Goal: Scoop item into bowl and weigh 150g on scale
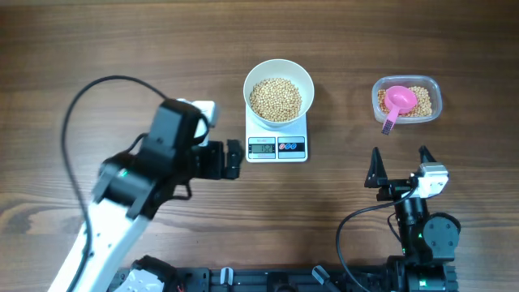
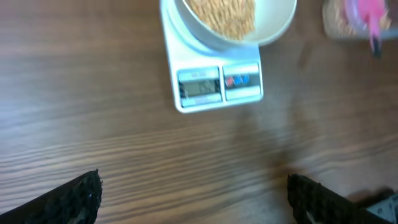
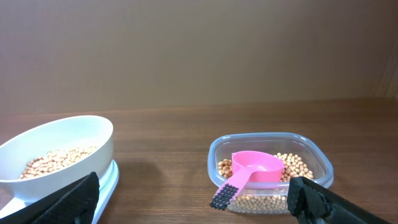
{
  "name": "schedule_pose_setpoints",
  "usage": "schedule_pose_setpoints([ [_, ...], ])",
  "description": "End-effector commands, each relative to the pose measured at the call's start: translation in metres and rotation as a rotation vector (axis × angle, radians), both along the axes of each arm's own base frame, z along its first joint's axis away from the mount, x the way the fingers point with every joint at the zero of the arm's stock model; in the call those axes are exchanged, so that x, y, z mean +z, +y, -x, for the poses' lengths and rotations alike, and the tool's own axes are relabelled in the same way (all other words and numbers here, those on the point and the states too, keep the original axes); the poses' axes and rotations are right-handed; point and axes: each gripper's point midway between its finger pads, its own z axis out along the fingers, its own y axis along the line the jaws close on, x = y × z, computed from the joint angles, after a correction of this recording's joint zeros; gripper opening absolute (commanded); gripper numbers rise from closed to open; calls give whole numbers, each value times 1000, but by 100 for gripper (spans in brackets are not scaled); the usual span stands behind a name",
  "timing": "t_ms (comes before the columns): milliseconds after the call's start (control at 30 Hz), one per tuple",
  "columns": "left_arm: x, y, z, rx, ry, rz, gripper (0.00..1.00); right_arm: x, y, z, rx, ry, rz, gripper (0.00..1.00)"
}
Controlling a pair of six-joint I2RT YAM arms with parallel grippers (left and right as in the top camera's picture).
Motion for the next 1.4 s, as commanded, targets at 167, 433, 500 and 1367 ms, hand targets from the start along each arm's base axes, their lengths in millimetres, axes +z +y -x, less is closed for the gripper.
schedule_pose_setpoints([
  [167, 39, 64, -2, 202, -217, -7, 100, 2, 2, 1, 10, -14, 14, 100],
  [433, 61, 86, 19, 245, -456, 32, 100, 2, 2, 1, 10, -14, 14, 100],
  [500, 65, 87, 25, 247, -514, 47, 100, 2, 2, 1, 10, -14, 14, 100],
  [1367, 46, 117, 23, 288, -943, -37, 100, 2, 2, 1, 10, -14, 14, 100],
])
